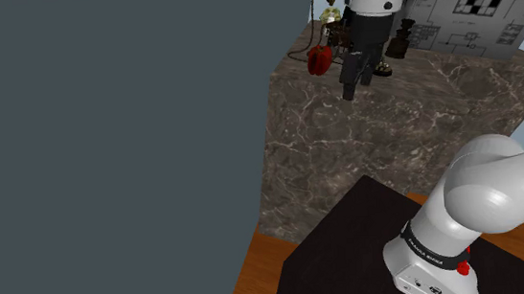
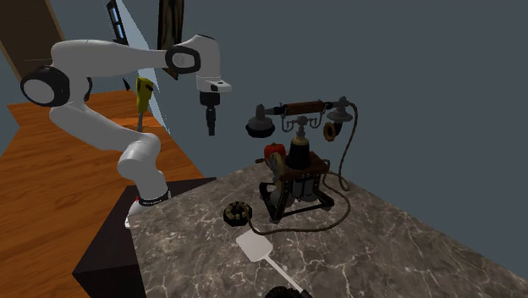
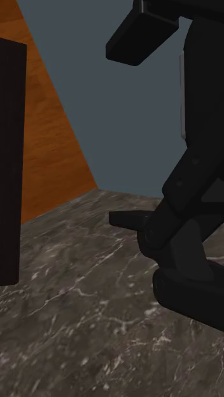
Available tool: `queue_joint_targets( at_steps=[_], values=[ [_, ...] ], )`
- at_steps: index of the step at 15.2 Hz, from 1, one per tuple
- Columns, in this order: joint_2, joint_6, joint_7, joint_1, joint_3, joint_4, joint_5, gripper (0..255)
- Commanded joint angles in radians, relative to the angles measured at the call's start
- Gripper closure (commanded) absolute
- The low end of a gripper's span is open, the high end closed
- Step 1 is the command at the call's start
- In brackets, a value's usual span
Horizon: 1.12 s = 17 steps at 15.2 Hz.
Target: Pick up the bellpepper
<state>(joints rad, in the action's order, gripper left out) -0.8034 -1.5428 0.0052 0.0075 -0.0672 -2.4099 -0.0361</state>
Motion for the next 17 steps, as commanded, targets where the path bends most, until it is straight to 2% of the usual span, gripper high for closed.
queue_joint_targets(
  at_steps=[1,9,17],
  values=[
    [0.000,0.000,0.000,0.000,0.000,0.000,0.000,0],
    [0.157,-0.107,-0.279,-0.013,0.157,0.116,-0.133,0],
    [0.373,-0.202,-0.550,-0.001,0.292,0.316,-0.179,0]
  ],
)
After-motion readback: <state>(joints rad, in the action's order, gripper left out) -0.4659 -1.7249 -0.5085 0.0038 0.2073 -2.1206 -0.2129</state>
